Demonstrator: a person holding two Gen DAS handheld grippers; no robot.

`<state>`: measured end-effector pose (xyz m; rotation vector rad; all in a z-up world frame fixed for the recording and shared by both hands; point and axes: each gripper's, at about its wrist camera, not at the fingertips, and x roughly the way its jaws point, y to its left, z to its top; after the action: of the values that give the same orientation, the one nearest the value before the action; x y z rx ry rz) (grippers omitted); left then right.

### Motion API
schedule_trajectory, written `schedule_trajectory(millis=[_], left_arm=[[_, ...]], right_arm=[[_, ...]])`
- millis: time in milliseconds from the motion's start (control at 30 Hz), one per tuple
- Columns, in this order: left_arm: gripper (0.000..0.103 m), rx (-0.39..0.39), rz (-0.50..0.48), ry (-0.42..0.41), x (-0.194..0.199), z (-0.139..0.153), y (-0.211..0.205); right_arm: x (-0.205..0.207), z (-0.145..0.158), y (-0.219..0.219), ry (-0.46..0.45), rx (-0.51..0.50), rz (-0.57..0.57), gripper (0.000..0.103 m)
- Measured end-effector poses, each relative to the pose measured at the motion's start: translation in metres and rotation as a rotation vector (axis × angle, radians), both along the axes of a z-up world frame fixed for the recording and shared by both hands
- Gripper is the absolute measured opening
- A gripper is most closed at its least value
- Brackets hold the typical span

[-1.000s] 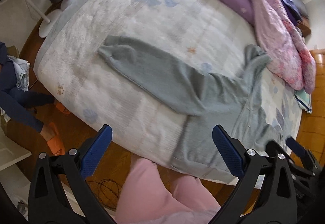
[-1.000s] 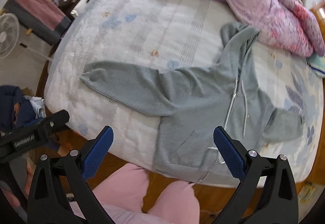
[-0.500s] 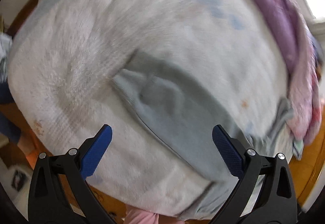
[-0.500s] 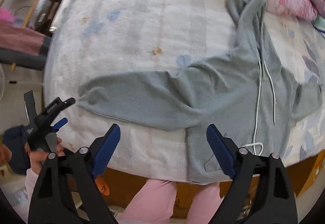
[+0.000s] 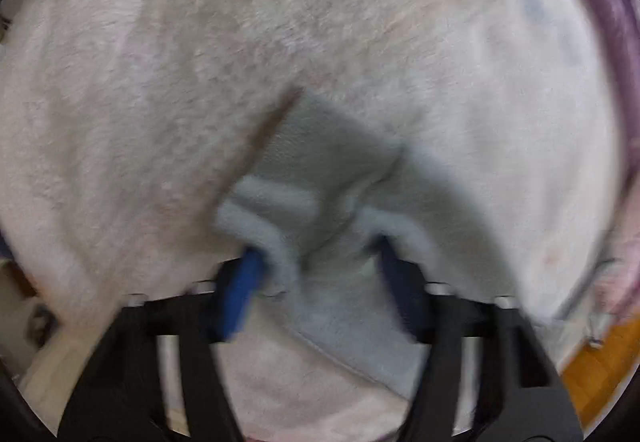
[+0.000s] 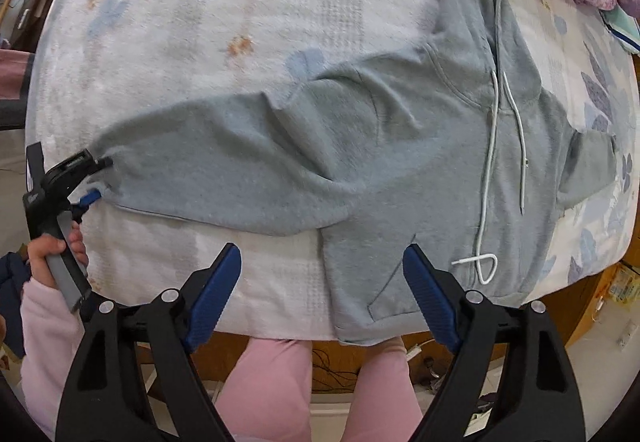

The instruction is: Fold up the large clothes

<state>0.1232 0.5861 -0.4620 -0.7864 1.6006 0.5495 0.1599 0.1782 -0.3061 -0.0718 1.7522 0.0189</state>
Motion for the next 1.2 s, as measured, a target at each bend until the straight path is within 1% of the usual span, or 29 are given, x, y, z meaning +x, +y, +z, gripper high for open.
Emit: schedule_trajectory(millis=[100,167,233,300,333,367,400,467,500,533,567,600,667,700,733,800,867,933,1000,1033,1100,1167,1200], left_arm=[[0.035,0.037,-0.028,-0.002,0.004,-0.002,-0.002],[0.019,0.047,-0.032,-0.029,0.003,0.005,-0.001],[0.017,0.067,-0.017,-0.047,-0.002,0.016,-0.005],[0.016,0.144,-0.006,-0.028,-0.008,0.033,-0.005],[0.016,0.198,-0.011,-0.018,-0.009,0.045,-0.007],[0.016,0.242,-0.012,-0.024,-0.011,0.058,-0.010],[0.016,0.269,-0.011,-0.033,-0.013,0.067,-0.013],[0.015,0.318,-0.013,-0.064,-0.017,0.089,-0.021],[0.015,0.346,-0.019,-0.076,-0.018,0.102,-0.026],[0.015,0.372,-0.025,-0.085,-0.020,0.114,-0.030],[0.015,0.402,-0.029,-0.097,-0.021,0.127,-0.035],[0.015,0.419,-0.029,-0.106,-0.027,0.135,-0.036],[0.015,0.466,-0.025,-0.132,-0.036,0.160,-0.045],[0.015,0.485,-0.026,-0.137,-0.045,0.170,-0.056],[0.015,0.500,-0.027,-0.147,-0.049,0.180,-0.061],[0.015,0.514,-0.026,-0.168,-0.053,0.203,-0.076],[0.015,0.556,-0.066,-0.188,-0.050,0.224,-0.093],[0.015,0.590,-0.101,-0.209,-0.046,0.242,-0.109],[0.015,0.593,-0.093,-0.207,-0.041,0.256,-0.123],[0.015,0.604,-0.074,-0.198,-0.038,0.265,-0.132],[0.015,0.638,-0.069,-0.164,-0.031,0.278,-0.151],[0.015,0.630,-0.085,-0.214,-0.023,0.293,-0.178],[0.015,0.632,-0.113,-0.229,-0.017,0.298,-0.193]], right_arm=[[-0.007,0.000,-0.005,-0.004,0.005,-0.011,0.080],[-0.010,0.001,-0.007,-0.006,0.004,-0.013,0.080],[-0.014,0.003,-0.012,-0.015,0.003,-0.015,0.080],[-0.017,0.003,-0.017,-0.023,0.003,-0.017,0.080],[-0.018,0.003,-0.020,-0.028,0.009,-0.019,0.080],[-0.018,0.003,-0.022,-0.034,0.016,-0.020,0.080],[-0.018,0.003,-0.027,-0.045,0.025,-0.017,0.078],[-0.017,0.000,-0.033,-0.056,0.029,-0.016,0.071],[-0.016,-0.004,-0.039,-0.058,0.045,-0.020,0.063],[-0.015,-0.008,-0.042,-0.056,0.066,-0.024,0.047],[-0.014,-0.014,-0.047,-0.053,0.094,-0.029,0.038],[-0.012,-0.023,-0.051,-0.041,0.108,-0.029,0.026],[-0.010,-0.039,-0.060,-0.016,0.123,-0.044,0.023],[-0.008,-0.051,-0.068,0.005,0.150,-0.075,0.018],[-0.005,-0.061,-0.075,0.024,0.179,-0.104,0.016],[-0.002,-0.080,-0.086,0.049,0.211,-0.144,0.016],[0.002,-0.097,-0.092,0.066,0.215,-0.156,0.016],[0.007,-0.117,-0.098,0.083,0.263,-0.185,0.016],[0.011,-0.141,-0.104,0.103,0.309,-0.225,0.016],[0.012,-0.153,-0.105,0.121,0.313,-0.237,0.016],[0.012,-0.174,-0.108,0.159,0.323,-0.266,0.015],[0.010,-0.196,-0.114,0.194,0.369,-0.334,0.016],[0.010,-0.207,-0.116,0.202,0.373,-0.348,0.014]])
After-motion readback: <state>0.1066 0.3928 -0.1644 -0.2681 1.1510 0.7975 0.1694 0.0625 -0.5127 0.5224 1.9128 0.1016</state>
